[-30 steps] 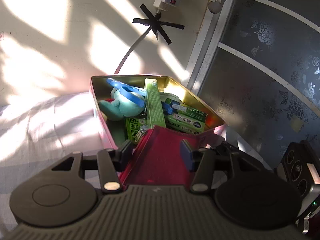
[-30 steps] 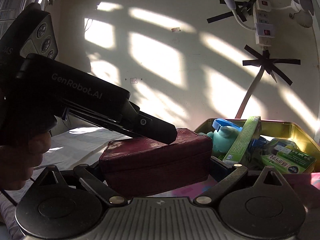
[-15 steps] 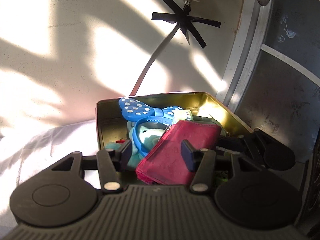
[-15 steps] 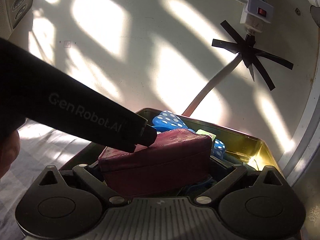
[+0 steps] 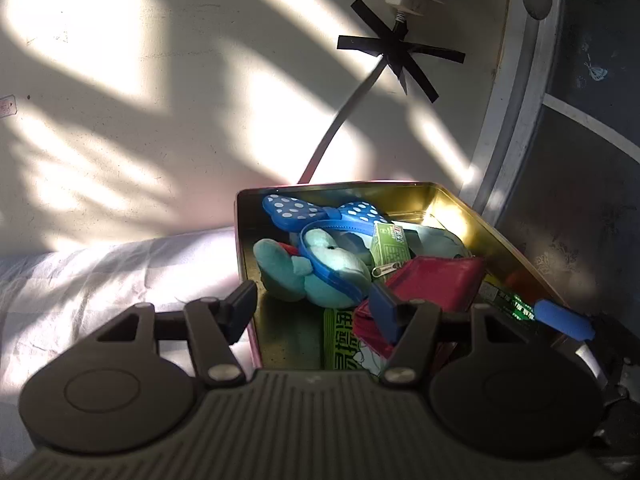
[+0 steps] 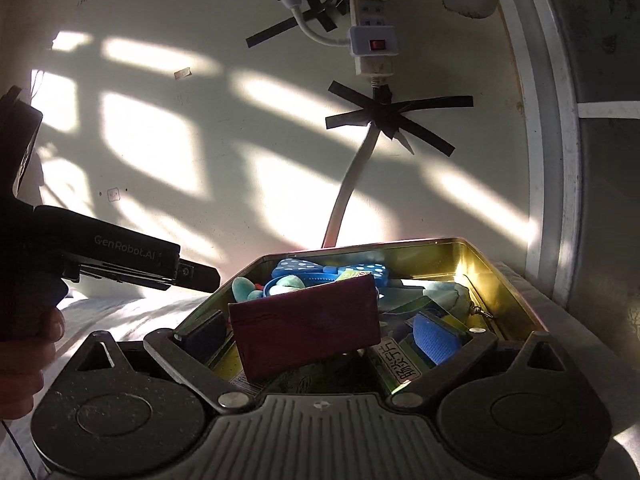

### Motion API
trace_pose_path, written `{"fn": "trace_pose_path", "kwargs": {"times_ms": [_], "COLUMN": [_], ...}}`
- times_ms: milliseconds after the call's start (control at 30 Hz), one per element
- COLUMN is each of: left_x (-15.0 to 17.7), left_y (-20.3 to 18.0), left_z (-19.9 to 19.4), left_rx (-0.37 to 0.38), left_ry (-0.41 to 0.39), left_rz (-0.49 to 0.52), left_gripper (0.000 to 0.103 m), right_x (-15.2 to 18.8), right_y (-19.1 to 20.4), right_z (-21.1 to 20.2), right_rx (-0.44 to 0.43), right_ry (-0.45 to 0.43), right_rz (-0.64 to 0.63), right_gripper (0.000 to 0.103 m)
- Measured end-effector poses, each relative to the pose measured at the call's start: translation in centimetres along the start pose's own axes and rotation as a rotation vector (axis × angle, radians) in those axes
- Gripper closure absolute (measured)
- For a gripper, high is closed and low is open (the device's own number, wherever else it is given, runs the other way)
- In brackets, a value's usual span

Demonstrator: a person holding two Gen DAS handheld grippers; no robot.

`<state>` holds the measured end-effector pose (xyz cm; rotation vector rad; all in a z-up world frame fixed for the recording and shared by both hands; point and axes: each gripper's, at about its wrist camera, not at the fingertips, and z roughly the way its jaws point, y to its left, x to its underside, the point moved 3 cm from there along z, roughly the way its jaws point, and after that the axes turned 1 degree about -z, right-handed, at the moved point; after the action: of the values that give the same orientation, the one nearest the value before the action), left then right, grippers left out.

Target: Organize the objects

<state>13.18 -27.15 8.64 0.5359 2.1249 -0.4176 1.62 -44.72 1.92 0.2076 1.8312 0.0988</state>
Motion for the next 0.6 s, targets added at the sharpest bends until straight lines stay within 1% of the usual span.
{"fn": "trace_pose_path", "kwargs": {"times_ms": [100, 167, 233, 300, 433, 600], "left_x": [1.2, 2.3, 3.5, 4.5, 6.4, 8.0], "left_y": [-0.6, -1.0, -1.2, -1.2, -0.8, -0.7], "left_z": [-1.6, -2.6, -3.3, -3.9, -4.7, -5.9], "left_rx": [-0.010, -0.036, -0.061, -0.075, -0.103, -0.151], "left_ry": [-0.013, -0.014, -0.010, -0.003, 0.014, -0.001], "left_rz": [0.006, 0.025, 0.042, 0.047, 0.039, 0.064], "left_gripper": [0.034, 0.031, 0.027, 0.025, 0.024, 0.021], "right_x": [0.0, -0.2, -0.2, -0.1, 0.4, 1.2], "right_y": [-0.8, -1.4, -2.0, -2.4, -2.0, -1.1], "right_z": [-1.8, -2.6, -3.6, -4.2, -5.4, -6.3], "right_rx": [0.016, 0.030, 0.026, 0.018, 0.028, 0.034], "right_ry": [-0.023, -0.035, -0.042, -0.034, -0.024, -0.001], "right_rz": [0.068, 0.109, 0.164, 0.200, 0.205, 0.199], "right_gripper": [0.004, 0.004, 0.004, 0.004, 0.004, 0.004]}}
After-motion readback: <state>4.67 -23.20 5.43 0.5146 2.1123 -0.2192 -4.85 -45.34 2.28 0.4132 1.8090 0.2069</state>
